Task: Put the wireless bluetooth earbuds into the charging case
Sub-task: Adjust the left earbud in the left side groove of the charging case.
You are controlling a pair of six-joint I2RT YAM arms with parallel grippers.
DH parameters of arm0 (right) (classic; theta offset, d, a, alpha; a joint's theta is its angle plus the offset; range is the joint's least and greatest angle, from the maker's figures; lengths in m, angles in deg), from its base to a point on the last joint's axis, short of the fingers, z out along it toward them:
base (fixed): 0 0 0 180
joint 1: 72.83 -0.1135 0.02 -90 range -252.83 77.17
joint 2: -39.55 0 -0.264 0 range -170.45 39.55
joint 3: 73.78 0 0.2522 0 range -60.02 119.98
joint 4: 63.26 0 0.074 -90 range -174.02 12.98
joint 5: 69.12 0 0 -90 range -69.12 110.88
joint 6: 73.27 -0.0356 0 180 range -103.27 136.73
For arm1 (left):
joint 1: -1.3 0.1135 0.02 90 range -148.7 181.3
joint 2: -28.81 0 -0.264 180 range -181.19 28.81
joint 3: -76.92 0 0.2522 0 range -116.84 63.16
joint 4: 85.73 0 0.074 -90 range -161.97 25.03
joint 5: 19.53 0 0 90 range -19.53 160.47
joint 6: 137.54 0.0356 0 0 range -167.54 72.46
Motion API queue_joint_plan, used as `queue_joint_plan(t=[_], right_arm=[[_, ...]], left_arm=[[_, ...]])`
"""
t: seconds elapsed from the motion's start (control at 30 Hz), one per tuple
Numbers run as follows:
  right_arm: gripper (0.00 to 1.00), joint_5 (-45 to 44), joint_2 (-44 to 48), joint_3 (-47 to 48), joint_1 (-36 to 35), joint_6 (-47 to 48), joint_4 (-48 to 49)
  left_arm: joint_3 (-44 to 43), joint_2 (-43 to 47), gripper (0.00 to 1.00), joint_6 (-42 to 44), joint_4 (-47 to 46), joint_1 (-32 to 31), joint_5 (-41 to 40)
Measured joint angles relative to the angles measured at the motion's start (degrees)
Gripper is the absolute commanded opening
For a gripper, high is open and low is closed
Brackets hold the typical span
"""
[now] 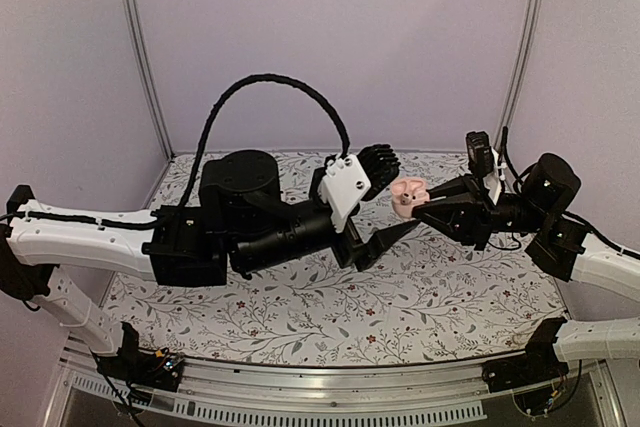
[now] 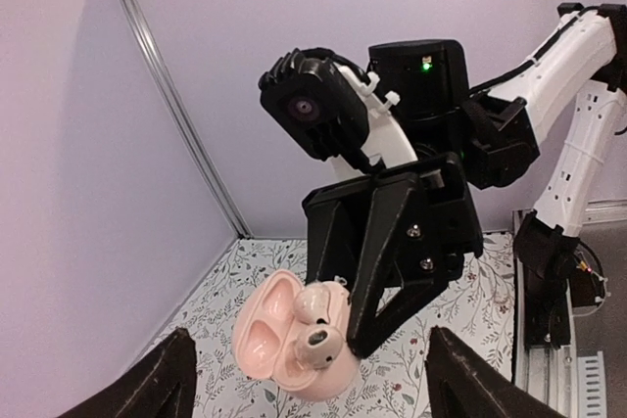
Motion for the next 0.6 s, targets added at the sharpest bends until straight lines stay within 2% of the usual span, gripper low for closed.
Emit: queue_joint_plan(t=[0.6], right_arm=[[0.00, 0.02, 0.52, 0.00, 0.00, 0.26, -0.55]], left_arm=[[0.00, 0.39, 0.80, -5.07, -0.24, 2.47, 0.26]])
